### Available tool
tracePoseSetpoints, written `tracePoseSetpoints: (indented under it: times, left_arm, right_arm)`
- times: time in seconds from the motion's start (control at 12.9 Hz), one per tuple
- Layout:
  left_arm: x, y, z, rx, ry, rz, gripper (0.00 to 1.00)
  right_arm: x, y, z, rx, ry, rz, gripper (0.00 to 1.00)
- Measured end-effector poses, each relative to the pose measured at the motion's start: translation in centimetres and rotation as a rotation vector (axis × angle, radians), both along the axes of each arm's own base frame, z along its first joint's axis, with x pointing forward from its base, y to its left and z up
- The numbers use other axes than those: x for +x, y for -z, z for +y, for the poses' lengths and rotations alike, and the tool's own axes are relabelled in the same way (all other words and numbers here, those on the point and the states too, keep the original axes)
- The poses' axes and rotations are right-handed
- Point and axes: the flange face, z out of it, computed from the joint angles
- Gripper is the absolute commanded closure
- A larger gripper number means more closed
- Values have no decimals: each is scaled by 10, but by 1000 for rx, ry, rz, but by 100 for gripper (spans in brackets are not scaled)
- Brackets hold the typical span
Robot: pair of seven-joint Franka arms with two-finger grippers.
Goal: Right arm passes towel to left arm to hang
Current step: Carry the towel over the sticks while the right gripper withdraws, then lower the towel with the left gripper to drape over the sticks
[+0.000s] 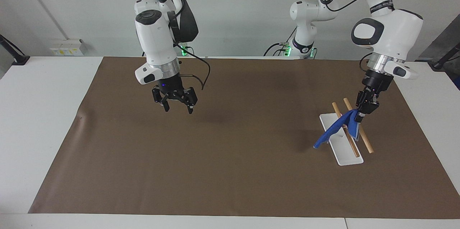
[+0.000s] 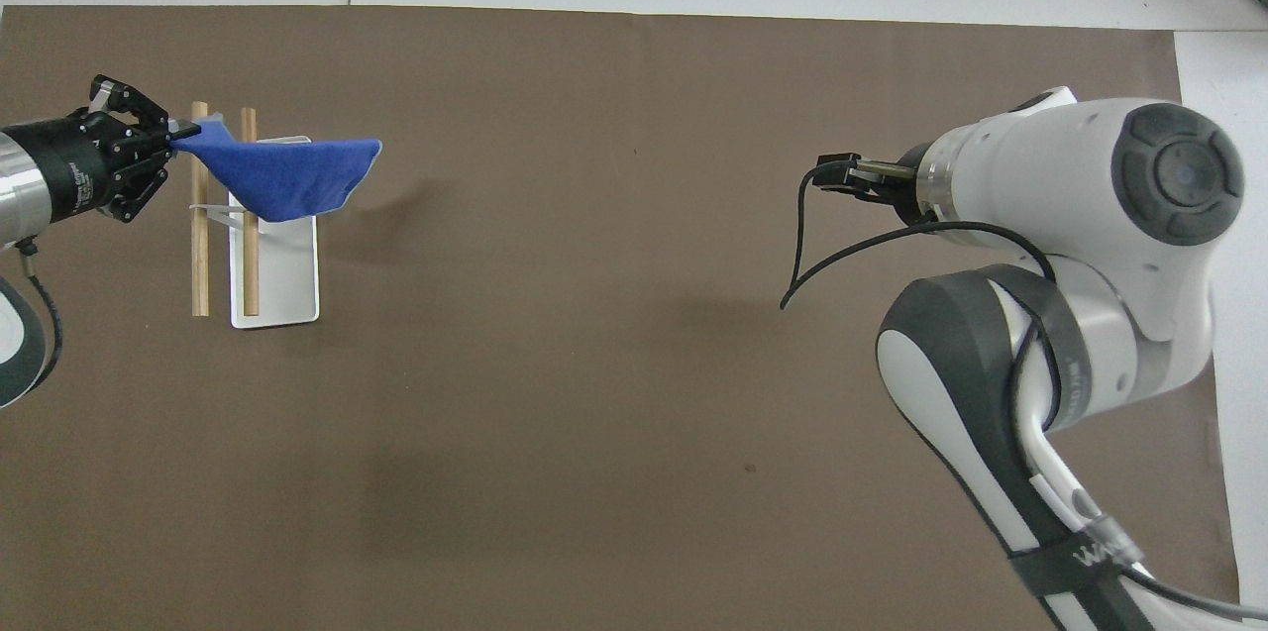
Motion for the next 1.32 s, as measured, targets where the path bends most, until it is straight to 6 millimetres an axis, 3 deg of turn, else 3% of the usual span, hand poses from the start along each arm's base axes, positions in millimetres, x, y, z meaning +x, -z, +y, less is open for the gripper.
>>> tracePoseSetpoints:
  times: [0.16, 0.62, 0.85, 1.01, 1.16, 1.32]
  left_arm:
    - [-1, 0, 19, 25, 4, -11, 100]
    - [-4, 1, 60, 102, 6, -17, 100]
    - [-5, 1, 71, 178, 24, -8, 100]
    - [-5, 0, 74, 206, 36, -1, 100]
    - [-5, -3, 70, 202, 66, 43, 100]
    - [-5, -19, 61, 219, 114, 137, 100]
  right_arm:
    - [-3, -30, -18, -13, 13, 24, 0]
    - [-26, -102, -98, -60, -33, 101, 0]
    - [-47, -140, -152, -68, -46, 121, 0]
    - [-60, -150, -180, -65, -36, 139, 0]
    - [-63, -148, -180, -63, -38, 159, 0]
    - [-63, -141, -177, -61, -44, 195, 0]
